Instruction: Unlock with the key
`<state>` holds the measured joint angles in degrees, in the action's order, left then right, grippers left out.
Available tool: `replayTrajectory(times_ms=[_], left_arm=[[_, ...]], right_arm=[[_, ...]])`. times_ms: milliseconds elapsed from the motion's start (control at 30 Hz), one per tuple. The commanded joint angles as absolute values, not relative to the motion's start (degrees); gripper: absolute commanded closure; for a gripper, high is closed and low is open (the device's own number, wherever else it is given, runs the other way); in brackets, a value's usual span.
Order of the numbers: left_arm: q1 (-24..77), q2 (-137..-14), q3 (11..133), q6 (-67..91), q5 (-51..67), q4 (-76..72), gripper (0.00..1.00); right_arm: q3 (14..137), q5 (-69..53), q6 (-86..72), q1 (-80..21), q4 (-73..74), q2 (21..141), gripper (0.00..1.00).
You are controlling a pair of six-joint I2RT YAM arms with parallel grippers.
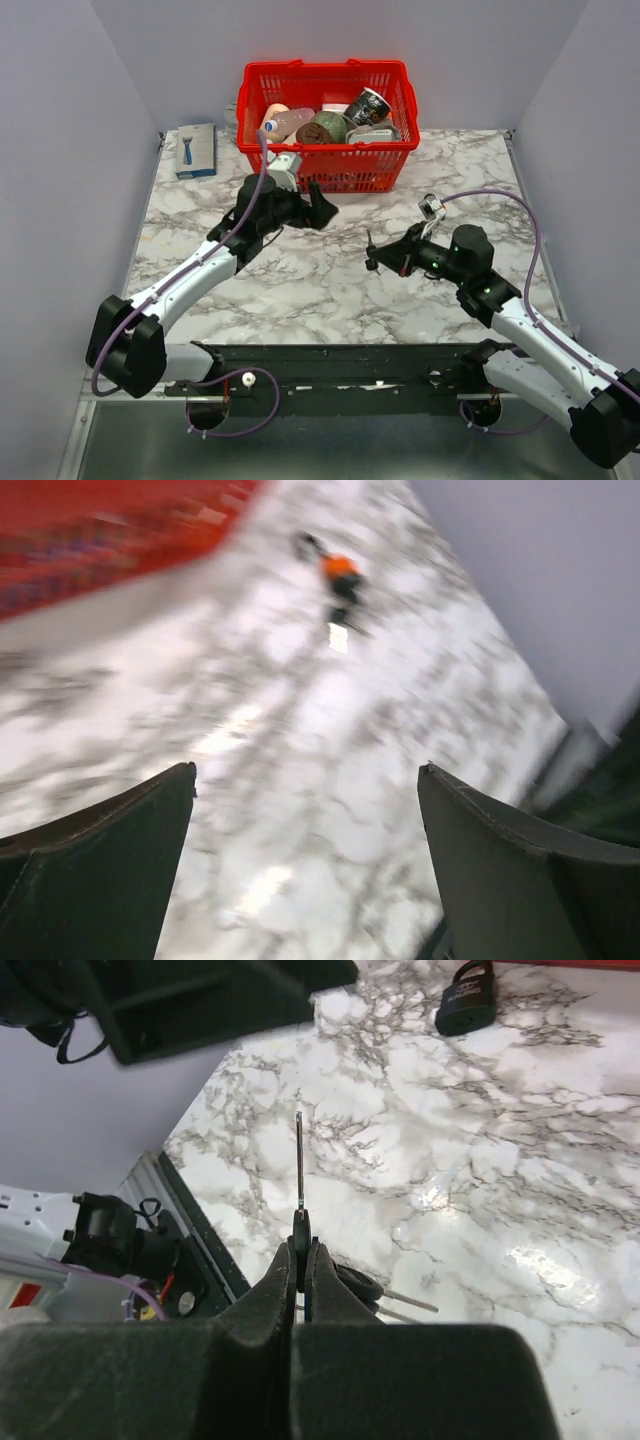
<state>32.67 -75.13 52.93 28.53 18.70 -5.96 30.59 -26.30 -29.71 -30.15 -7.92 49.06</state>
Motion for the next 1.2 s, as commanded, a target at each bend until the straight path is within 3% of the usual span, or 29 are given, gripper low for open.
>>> replayTrajectory(times_ms=[0, 233, 600, 1167], left_arm=[[26.1, -75.9, 54.0, 28.5, -7.0, 3.2, 0.01], [24.5, -94.8, 71.5, 36.9, -22.8, 27.9, 0.02], [24.6, -110.0, 79.7, 50.4, -23.7, 26.0, 0.04], [24.7, -123.5, 92.3, 49.5, -24.3, 30.5, 0.08]], right_arm=[[30.7, -24.7, -26.7, -29.3, -10.0, 48.9, 0.99], [30.5, -24.8, -25.8, -28.8, -9.8, 47.6, 0.99], [29.3, -23.5, -22.7, -28.7, -6.7, 40.3, 0.99], [25.8, -26.2, -23.7, -28.7, -9.5, 37.7, 0.99]])
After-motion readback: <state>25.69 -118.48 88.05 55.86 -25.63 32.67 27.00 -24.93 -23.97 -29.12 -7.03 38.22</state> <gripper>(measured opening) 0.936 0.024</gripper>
